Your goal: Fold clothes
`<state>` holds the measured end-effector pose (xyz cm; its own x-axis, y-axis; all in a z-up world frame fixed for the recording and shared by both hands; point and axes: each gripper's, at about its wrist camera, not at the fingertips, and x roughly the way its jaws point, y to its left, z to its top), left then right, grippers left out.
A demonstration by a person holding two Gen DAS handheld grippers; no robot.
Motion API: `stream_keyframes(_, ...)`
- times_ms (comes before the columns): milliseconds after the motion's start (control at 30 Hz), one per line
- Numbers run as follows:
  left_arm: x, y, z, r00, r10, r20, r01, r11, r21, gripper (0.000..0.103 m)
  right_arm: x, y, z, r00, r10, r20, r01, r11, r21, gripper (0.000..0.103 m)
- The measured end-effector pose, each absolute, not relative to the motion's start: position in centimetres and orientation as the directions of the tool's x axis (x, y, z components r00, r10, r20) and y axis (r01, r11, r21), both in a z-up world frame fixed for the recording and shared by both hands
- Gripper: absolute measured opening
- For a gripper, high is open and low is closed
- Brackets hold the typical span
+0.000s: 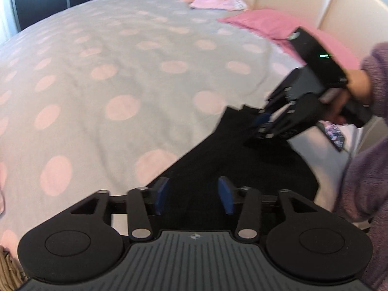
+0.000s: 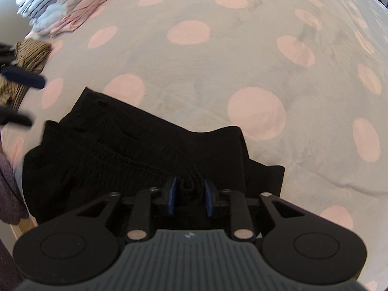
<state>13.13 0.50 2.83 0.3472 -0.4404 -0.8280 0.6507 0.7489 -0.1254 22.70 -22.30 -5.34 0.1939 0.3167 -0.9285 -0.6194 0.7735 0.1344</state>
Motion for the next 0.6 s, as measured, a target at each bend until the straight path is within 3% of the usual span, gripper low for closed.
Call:
stream_keyframes(67, 12.4, 0.0, 3.1, 0.333, -0.467, -0.819, 0.664, 0.733, -0.147, 0.055, 22.4, -22.4, -5.1, 0.203, 0.32, -0.925, -0.607, 0.783, 0.137, 0.03)
stream_keyframes(133, 11.9, -0.3, 2.7, 0.317, -0.469, -0.824, 0.671, 0.725, -0.155, 0.058, 22.0, -22.5, -4.6, 0.213, 0.324, -0.922, -0.603, 0.786, 0.137, 0.045)
stream_keyframes(200, 11.6, -0.6, 1.7, 0.308, -0.445, -0.841, 0.667, 0.731, -0.143, 0.058, 21.5, -23.0, -3.9, 0.227, 0.332, -0.916, -0.597, 0.79, 0.138, 0.051)
stream_keyframes(400, 12.6, 0.7, -2.5, 0.221, -0.38, -0.898, 0.555, 0.806, -0.205, 0.058, 20.0, -24.5, -2.7, 0.248, 0.356, -0.901, -0.591, 0.793, 0.15, 0.056)
stream_keyframes(467, 12.7, 0.8, -3.3, 0.223, -0.369, -0.902, 0.539, 0.818, -0.201, 0.049, 19.6, -24.7, -2.9, 0.251, 0.342, -0.905, -0.597, 0.791, 0.133, 0.056)
stream_keyframes(533, 12.7, 0.7, -3.6, 0.239, -0.361, -0.901, 0.539, 0.821, -0.186, 0.036, 19.4, -24.6, -3.3, 0.254, 0.335, -0.907, -0.6, 0.79, 0.124, 0.048)
stream_keyframes(600, 12.7, 0.5, -3.4, 0.27, -0.357, -0.894, 0.554, 0.817, -0.159, 0.028, 19.2, -24.5, -3.6, 0.255, 0.331, -0.909, -0.599, 0.792, 0.119, 0.029)
